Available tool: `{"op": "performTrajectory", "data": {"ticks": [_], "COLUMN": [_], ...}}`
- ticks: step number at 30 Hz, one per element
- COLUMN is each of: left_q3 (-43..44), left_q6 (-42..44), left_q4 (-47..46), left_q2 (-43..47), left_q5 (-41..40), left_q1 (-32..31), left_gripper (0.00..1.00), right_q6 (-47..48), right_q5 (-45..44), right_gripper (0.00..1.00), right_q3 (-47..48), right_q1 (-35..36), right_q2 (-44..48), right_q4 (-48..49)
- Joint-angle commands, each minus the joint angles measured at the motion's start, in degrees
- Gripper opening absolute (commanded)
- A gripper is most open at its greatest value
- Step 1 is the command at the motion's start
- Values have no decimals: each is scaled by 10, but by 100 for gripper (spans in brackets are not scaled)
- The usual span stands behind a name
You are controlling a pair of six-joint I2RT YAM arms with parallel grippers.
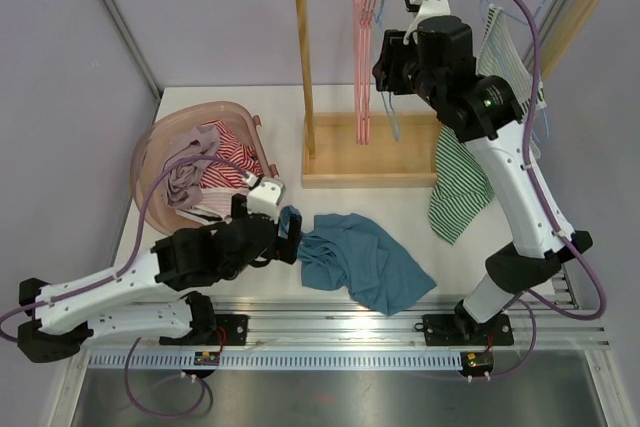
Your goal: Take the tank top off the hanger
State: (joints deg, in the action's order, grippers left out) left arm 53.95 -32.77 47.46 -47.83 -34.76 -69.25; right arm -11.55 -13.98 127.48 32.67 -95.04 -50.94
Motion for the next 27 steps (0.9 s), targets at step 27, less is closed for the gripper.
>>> {"op": "performTrajectory", "data": {"ticks": [27], "left_q3": [24], "left_q6": [45], "left_q4": [-365], "left_q2": [-483], "left_q5": [123], "left_q1": [-39], "left_gripper": [99], "right_q6": [-76], "right_q5": [410], "right_gripper": [99], "right_q3": [-511], "right_q1": [5], "right_q2": [564], "right_q4": [161]}}
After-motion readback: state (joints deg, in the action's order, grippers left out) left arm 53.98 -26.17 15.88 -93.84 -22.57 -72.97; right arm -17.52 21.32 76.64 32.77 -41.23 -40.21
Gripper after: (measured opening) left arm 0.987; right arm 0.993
